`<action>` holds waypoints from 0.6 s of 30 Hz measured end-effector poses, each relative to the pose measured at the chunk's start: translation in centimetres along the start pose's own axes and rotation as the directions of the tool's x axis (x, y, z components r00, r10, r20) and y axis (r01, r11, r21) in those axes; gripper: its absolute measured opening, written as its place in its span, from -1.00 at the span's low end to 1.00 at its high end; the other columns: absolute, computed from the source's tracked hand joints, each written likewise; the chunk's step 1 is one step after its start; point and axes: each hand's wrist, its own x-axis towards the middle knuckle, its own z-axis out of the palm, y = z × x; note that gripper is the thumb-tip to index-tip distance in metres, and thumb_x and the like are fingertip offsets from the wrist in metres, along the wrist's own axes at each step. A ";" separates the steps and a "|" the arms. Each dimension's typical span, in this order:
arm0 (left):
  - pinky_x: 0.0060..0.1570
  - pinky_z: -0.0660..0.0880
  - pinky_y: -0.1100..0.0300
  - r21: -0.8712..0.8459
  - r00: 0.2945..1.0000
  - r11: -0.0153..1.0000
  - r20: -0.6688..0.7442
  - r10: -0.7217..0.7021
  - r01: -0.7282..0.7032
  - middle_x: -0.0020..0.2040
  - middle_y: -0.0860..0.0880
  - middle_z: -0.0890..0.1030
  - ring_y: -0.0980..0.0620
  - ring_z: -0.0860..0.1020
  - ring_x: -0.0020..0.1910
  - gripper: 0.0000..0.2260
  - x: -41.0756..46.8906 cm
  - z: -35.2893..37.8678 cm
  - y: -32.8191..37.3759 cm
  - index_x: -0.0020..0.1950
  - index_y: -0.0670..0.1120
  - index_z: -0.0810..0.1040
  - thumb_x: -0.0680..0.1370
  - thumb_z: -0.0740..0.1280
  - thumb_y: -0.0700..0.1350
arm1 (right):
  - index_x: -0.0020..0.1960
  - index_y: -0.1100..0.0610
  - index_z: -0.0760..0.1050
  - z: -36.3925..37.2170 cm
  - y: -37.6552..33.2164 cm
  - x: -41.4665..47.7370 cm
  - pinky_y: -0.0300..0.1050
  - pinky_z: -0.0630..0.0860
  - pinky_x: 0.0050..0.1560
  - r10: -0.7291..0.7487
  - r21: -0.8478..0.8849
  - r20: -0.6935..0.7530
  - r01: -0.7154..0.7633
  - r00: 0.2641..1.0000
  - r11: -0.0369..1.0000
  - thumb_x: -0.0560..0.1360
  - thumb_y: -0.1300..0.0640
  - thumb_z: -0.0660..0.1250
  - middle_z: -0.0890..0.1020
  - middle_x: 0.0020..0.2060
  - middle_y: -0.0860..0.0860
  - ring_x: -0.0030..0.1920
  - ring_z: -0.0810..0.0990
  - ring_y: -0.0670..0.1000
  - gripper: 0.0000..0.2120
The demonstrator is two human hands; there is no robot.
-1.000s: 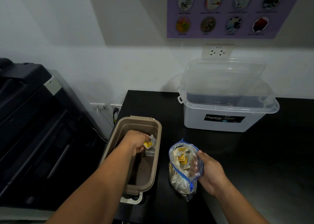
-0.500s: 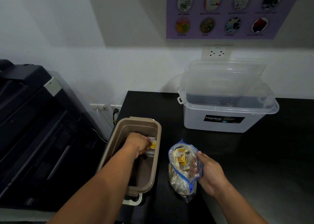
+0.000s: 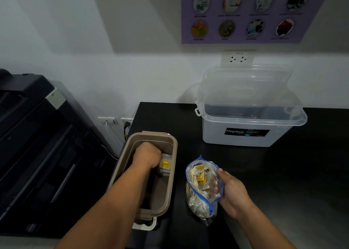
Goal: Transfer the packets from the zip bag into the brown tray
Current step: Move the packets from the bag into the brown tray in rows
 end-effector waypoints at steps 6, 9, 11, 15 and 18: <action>0.03 0.56 0.17 -0.104 0.961 0.956 -0.061 0.269 -0.274 -0.07 0.06 0.67 0.14 0.62 -0.05 -0.94 -4.7 -3.1 3.6 0.02 0.02 0.63 0.58 0.39 -0.13 | 0.25 0.33 0.55 0.5 0.0 -0.2 0.17 0.64 0.10 -0.042 -0.054 -0.010 0.041 0.999 0.998 0.72 0.11 0.17 0.73 0.06 0.27 0.11 0.72 0.26 -0.68; -0.14 0.48 0.34 -0.105 0.913 0.910 0.023 0.406 -0.402 -0.06 0.12 0.64 0.22 0.59 -0.06 -0.89 -7.6 -3.0 6.3 0.09 0.07 0.62 0.59 0.39 -0.09 | 0.25 0.35 0.55 0.7 -0.1 -0.3 0.21 0.65 0.13 -0.056 -0.078 -0.010 0.055 0.998 0.995 0.72 0.10 0.18 0.72 0.05 0.28 0.10 0.72 0.28 -0.66; -0.14 0.47 0.37 -0.066 0.873 0.880 0.110 0.476 -0.471 -0.08 0.14 0.63 0.24 0.59 -0.08 -0.89 -8.9 -1.8 7.3 0.09 0.08 0.64 0.58 0.41 -0.09 | 0.25 0.35 0.54 0.8 -0.2 -0.4 0.25 0.63 0.19 -0.053 -0.072 -0.011 0.052 0.999 0.996 0.72 0.11 0.18 0.72 0.07 0.30 0.12 0.71 0.29 -0.67; 0.09 0.57 0.18 0.221 0.819 0.803 0.319 0.477 -0.553 -0.02 0.09 0.66 0.16 0.61 -0.02 -0.87 -9.0 2.8 8.8 0.08 0.02 0.69 0.57 0.39 -0.12 | 0.30 0.39 0.50 0.5 -0.3 -0.5 0.33 0.57 0.28 -0.052 -0.054 -0.009 0.051 0.999 0.997 0.72 0.14 0.16 0.68 0.11 0.36 0.19 0.66 0.35 -0.66; 0.13 0.56 0.06 0.564 0.891 0.720 0.421 0.172 -0.405 0.15 -0.12 0.61 -0.06 0.61 0.12 -0.76 -8.5 5.6 10.2 0.23 -0.10 0.58 0.57 0.39 -0.12 | 0.29 0.37 0.50 0.2 -0.6 -0.7 0.34 0.58 0.26 -0.037 -0.030 -0.005 0.036 0.999 0.999 0.72 0.13 0.16 0.68 0.11 0.36 0.18 0.67 0.34 -0.67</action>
